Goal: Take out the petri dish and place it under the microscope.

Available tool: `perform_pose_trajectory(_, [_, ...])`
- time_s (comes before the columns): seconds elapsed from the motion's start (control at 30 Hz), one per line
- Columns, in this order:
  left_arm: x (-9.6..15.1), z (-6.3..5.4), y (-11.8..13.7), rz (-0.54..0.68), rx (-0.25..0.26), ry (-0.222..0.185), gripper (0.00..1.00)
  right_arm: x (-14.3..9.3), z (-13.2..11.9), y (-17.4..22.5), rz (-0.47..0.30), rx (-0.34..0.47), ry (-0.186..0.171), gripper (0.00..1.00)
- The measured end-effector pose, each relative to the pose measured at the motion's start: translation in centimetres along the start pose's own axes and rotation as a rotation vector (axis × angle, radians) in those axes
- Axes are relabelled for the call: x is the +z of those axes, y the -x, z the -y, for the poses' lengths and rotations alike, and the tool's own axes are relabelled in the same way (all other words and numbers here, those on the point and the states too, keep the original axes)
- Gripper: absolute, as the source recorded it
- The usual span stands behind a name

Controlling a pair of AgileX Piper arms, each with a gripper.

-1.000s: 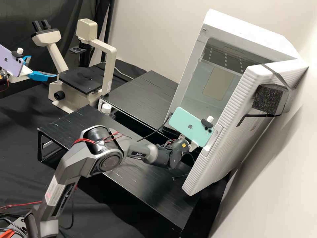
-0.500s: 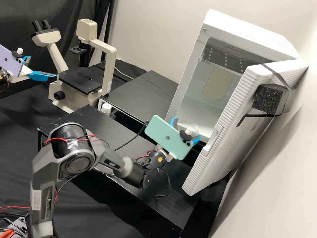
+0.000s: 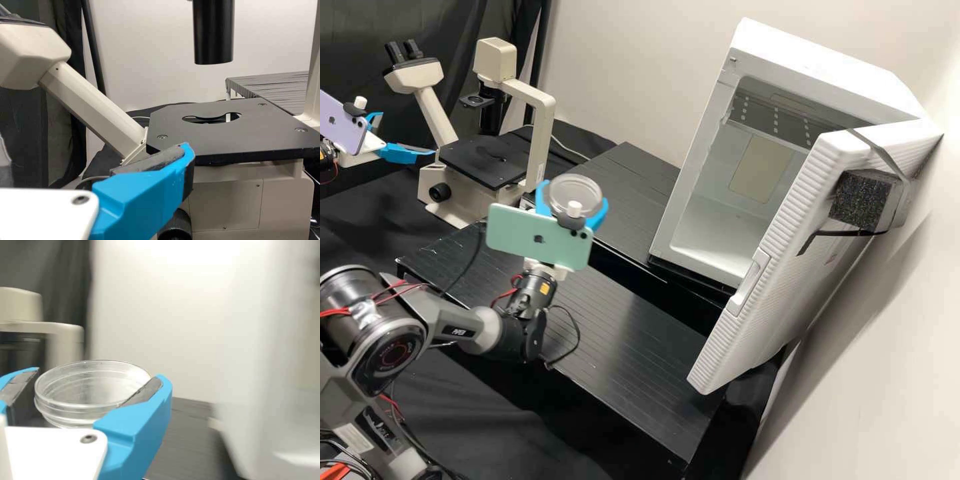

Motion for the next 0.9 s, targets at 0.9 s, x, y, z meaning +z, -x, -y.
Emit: perform_pose_trajectory(0.9, [0.0,0.0,0.0,0.0,0.0,0.0,1.0,-6.2,11.0,-12.7,0.023,-0.284,-0.066,0.0])
